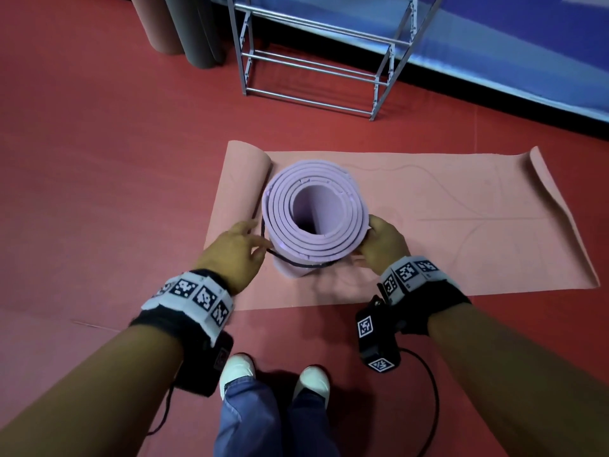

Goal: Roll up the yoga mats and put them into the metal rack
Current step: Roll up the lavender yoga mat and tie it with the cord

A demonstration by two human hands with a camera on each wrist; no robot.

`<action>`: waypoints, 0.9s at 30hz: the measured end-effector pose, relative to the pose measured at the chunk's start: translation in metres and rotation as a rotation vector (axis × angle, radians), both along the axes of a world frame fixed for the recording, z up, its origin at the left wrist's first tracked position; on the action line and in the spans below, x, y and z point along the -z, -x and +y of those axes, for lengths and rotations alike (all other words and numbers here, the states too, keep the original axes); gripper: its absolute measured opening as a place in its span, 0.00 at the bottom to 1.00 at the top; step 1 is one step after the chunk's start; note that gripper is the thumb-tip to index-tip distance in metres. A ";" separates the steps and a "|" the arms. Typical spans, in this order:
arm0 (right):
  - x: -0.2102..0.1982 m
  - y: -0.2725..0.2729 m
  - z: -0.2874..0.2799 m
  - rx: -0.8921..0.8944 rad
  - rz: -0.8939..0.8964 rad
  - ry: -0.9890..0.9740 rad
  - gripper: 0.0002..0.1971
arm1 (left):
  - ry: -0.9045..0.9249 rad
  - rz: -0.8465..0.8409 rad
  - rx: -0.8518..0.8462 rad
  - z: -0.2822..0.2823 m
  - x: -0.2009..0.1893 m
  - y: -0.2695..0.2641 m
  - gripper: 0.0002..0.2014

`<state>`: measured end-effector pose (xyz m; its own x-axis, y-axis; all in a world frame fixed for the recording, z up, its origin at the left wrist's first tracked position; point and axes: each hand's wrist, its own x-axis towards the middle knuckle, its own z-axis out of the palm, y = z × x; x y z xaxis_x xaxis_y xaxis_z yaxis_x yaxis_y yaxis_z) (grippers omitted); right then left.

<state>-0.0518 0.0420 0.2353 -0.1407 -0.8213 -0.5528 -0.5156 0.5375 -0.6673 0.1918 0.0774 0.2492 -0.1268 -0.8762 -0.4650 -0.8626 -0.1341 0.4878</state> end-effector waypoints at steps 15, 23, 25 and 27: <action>-0.027 0.006 -0.032 -0.109 0.063 0.042 0.14 | -0.045 0.402 -0.471 -0.043 -0.025 0.017 0.09; -0.023 0.011 -0.039 0.050 -0.108 0.121 0.04 | -0.024 0.357 -0.443 -0.051 -0.013 0.014 0.08; -0.021 0.010 -0.040 0.100 -0.163 0.105 0.04 | -0.012 0.384 -0.474 -0.054 -0.010 0.014 0.09; -0.018 0.011 -0.042 0.090 -0.153 0.086 0.04 | -0.007 0.415 -0.501 -0.055 -0.005 0.013 0.11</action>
<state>-0.0628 -0.0003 0.2531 -0.1357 -0.8543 -0.5018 -0.3567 0.5147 -0.7797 0.1788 0.0227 0.2545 0.1258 -0.8731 -0.4710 -0.4352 -0.4752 0.7647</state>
